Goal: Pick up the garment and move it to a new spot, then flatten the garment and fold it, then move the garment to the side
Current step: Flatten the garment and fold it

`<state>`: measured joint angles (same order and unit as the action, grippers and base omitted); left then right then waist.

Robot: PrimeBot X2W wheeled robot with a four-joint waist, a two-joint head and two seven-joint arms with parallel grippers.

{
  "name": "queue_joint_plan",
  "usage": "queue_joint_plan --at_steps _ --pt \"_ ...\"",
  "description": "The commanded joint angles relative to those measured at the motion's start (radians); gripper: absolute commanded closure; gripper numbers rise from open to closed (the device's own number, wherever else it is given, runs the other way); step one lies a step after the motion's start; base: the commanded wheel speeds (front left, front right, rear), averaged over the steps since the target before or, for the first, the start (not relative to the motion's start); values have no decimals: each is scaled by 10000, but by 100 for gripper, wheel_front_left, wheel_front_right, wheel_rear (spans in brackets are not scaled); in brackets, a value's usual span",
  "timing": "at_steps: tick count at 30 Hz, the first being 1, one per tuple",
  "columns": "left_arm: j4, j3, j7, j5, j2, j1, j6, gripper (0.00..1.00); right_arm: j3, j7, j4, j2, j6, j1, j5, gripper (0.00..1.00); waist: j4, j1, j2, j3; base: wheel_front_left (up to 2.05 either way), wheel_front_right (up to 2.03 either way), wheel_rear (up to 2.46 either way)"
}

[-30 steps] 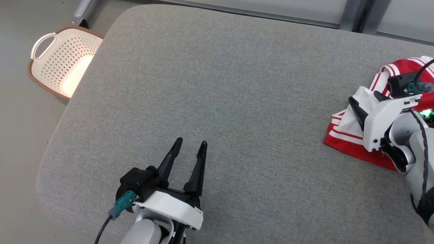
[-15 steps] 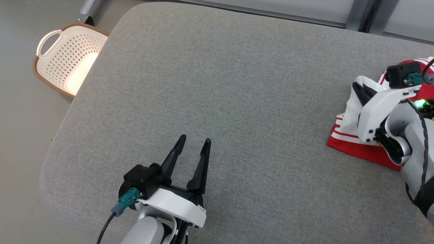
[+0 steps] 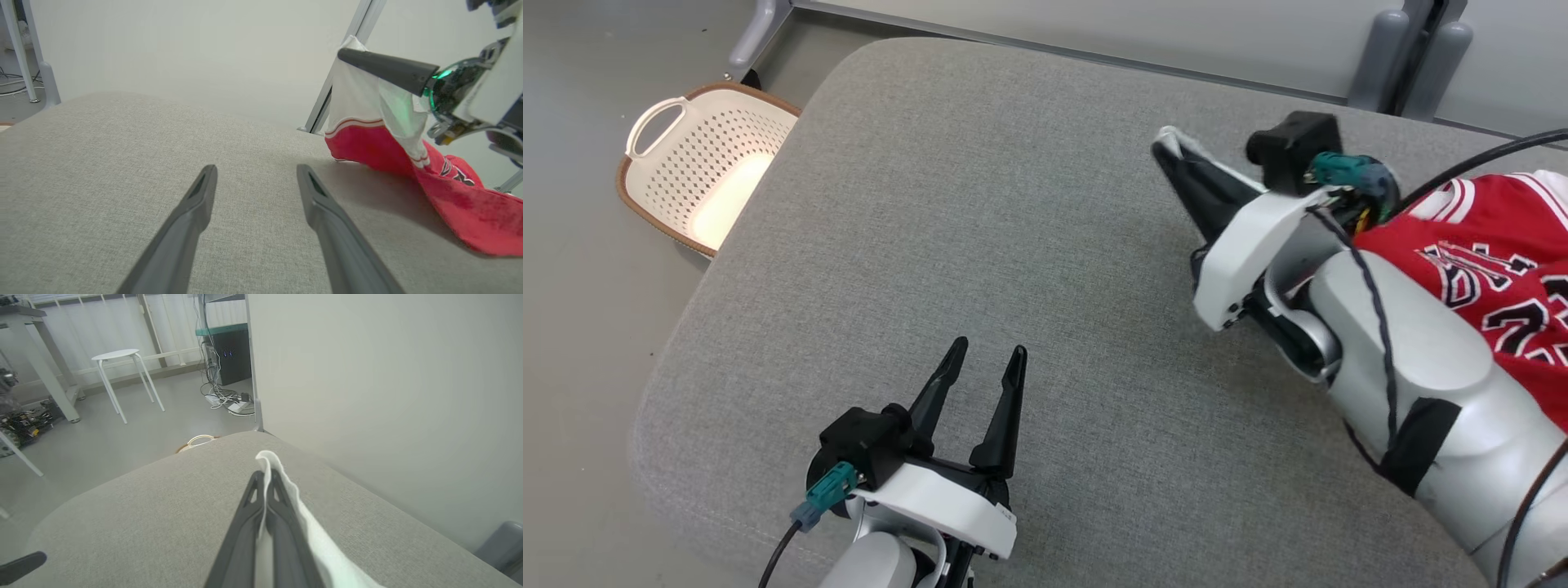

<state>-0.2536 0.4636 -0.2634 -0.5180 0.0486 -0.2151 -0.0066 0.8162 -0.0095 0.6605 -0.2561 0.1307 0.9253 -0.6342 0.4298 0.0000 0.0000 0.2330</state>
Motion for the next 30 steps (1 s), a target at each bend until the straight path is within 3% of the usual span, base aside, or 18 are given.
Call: queue_joint_plan --at_steps 1,11,12,17,23,30 --pt "-4 -77 -12 37 40 38 6 0 394 -43 -192 185 2 158 -273 100 66 0 0 -62 0 0 0" --pt "-57 -218 -12 3 37 239 40 0 3171 58 -575 893 2 221 -1229 100 227 0 0 -277 0 0 0" --pt "-70 -237 -12 15 39 249 48 0 3400 107 -525 932 2 166 -1342 0 205 0 0 -310 0 0 0" --pt "-131 -409 -12 113 40 366 28 0 4379 236 -704 789 0 80 -1554 0 -51 0 0 -493 0 0 0" --pt "-186 -750 -12 266 40 395 -58 0 4559 319 -1015 384 0 50 -1860 0 -610 0 0 -757 0 0 0" --pt "-275 -1351 -12 570 40 457 -169 0 3395 -917 -305 -500 0 -206 -1723 0 -1548 0 0 -1237 0 0 0"
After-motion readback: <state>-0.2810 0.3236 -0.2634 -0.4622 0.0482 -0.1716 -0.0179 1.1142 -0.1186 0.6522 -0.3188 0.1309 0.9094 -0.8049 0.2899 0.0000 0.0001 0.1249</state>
